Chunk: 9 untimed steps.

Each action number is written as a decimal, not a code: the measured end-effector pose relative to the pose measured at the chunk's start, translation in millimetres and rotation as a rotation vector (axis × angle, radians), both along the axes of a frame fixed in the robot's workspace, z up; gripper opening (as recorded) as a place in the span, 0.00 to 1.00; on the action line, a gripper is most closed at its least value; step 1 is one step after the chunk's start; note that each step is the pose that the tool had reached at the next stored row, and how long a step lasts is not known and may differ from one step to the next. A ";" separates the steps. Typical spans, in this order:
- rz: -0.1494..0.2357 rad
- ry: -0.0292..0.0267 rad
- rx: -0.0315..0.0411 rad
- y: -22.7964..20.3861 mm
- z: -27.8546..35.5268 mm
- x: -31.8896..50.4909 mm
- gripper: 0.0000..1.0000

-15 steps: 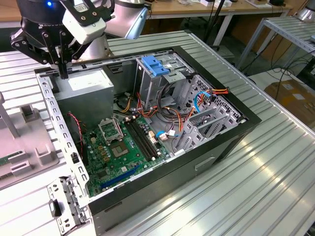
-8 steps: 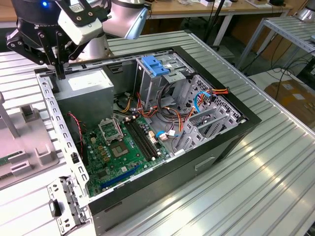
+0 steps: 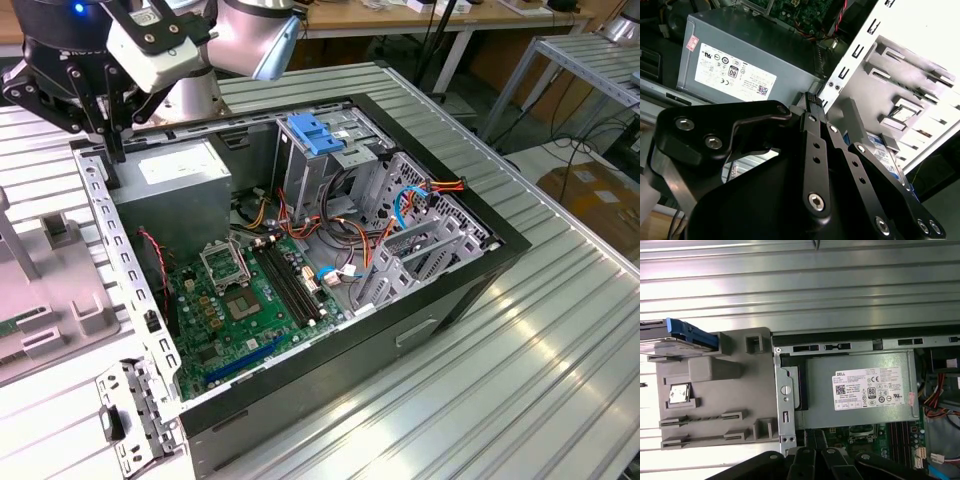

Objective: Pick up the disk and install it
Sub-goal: 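Reach for the disk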

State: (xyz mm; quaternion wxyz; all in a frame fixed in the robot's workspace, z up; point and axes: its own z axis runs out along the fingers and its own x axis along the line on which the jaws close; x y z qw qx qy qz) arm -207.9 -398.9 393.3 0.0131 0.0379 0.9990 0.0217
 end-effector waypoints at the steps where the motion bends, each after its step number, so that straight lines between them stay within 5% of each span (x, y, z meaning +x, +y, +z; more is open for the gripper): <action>1: 0.000 0.0001 -0.0001 0.0 0.1 -0.8 0.11; 9: 0.000 0.0000 0.0000 0.0 0.0 -8.5 0.11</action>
